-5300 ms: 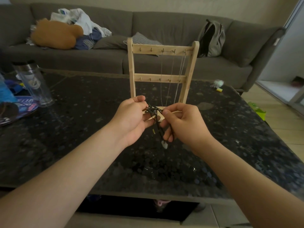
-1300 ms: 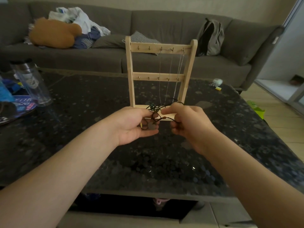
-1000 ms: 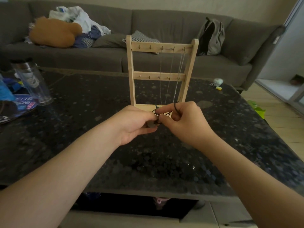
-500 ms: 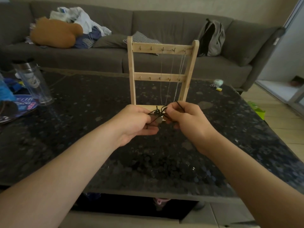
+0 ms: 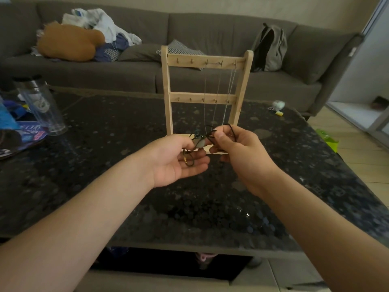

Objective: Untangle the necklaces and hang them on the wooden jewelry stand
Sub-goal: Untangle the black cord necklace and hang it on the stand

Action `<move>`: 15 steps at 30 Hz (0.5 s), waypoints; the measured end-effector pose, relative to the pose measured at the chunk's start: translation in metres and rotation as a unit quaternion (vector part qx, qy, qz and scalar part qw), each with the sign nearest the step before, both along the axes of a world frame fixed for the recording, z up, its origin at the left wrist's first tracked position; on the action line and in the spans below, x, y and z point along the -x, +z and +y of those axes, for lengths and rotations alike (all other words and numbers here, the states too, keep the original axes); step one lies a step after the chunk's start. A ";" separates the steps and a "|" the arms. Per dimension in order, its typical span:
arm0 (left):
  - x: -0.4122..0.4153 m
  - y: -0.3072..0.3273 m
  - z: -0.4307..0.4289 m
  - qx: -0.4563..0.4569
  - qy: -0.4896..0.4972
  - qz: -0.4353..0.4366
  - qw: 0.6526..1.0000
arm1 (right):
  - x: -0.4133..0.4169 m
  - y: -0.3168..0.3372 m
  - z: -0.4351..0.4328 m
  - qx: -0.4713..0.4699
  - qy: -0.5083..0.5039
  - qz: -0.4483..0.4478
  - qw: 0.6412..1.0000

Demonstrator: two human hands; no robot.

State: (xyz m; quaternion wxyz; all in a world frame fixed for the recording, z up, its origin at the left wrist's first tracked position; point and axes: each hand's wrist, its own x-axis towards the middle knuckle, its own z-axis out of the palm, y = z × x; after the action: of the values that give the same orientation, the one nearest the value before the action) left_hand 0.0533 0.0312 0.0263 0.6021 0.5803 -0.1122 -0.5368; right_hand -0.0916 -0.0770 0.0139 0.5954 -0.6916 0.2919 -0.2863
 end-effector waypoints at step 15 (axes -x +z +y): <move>-0.001 0.002 0.001 0.088 0.030 0.090 0.992 | 0.002 -0.001 -0.001 0.044 -0.006 -0.007 0.999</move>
State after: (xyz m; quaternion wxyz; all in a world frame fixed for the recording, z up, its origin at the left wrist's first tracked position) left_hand 0.0546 0.0319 0.0287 0.6739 0.4780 -0.0871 -0.5566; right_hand -0.0934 -0.0777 0.0131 0.5650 -0.7132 0.2790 -0.3071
